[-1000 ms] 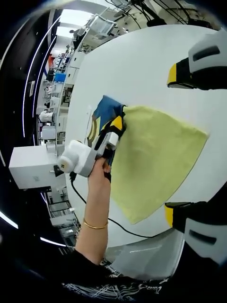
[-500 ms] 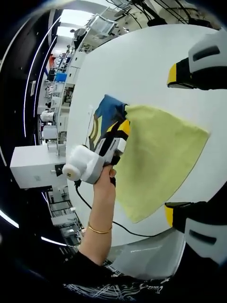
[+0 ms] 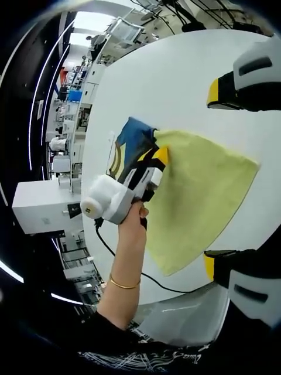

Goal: Fold the garment on the visible template until the final outline fits inside the template.

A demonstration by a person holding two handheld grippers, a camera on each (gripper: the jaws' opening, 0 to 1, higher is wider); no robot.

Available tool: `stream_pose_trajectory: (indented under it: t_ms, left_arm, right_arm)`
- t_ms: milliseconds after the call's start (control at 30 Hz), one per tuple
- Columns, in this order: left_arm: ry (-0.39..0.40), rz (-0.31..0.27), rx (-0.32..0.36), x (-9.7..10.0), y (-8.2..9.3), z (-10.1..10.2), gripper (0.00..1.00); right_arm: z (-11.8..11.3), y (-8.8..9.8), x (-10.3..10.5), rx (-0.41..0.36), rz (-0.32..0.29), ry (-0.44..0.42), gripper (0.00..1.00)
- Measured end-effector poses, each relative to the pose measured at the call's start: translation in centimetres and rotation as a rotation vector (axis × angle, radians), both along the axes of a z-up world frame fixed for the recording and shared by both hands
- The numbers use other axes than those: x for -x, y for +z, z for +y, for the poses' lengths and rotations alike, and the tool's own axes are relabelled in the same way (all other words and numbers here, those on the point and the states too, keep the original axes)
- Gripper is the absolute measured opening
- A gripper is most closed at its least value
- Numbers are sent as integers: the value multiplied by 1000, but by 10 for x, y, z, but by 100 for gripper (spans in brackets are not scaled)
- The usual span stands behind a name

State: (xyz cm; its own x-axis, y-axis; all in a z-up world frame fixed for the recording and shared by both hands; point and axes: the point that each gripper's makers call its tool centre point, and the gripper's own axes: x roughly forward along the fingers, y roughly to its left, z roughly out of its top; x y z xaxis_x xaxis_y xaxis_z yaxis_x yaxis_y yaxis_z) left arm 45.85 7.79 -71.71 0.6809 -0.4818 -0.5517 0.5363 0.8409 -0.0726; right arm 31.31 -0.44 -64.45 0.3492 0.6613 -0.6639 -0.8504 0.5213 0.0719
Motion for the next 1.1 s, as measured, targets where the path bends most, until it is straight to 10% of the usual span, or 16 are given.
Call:
stream_pose_trajectory:
  t_ms: [433, 1100]
  left_arm:
    - [124, -88, 40, -1, 45, 40, 72]
    - [201, -106, 37, 48, 81, 110, 99]
  right_arm:
    - [5, 4, -3, -18, 0, 12, 100]
    - [10, 4, -6, -18, 8, 17, 100]
